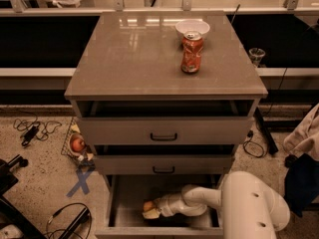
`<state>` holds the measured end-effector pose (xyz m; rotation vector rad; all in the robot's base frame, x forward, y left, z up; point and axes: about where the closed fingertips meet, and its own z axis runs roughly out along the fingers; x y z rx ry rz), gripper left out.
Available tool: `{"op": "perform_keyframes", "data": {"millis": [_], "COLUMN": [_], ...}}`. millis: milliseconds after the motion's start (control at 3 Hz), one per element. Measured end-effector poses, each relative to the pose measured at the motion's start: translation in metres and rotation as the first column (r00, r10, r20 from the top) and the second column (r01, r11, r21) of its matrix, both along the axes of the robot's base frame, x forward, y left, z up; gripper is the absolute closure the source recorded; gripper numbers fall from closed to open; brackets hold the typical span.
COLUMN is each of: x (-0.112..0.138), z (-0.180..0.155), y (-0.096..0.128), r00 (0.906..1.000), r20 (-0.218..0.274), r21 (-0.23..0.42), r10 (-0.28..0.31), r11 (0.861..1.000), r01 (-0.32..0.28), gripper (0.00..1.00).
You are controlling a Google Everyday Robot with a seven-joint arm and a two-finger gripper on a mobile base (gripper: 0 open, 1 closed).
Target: Place orange into bottom drawer
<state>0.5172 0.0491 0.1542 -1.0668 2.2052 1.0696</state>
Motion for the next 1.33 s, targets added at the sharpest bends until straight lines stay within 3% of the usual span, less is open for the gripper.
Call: {"op": "perform_keyframes", "data": {"millis": [333, 667, 1333], "x": [-0.0036, -0.0063, -0.0076], "z": [-0.0335, -0.0386, -0.0385], "y": [-0.0041, -0.0035, -0.0017], "r00": [0.9922, 0.99, 0.9901], "r20": [-0.067, -0.079, -0.081], "r21": [-0.002, -0.003, -0.001], "r10": [-0.105, -0.117, -0.115], "r11": [0.994, 0.993, 0.993], "r01": [0.105, 0.117, 0.115], "gripper": [1.0, 0.85, 0.39]}}
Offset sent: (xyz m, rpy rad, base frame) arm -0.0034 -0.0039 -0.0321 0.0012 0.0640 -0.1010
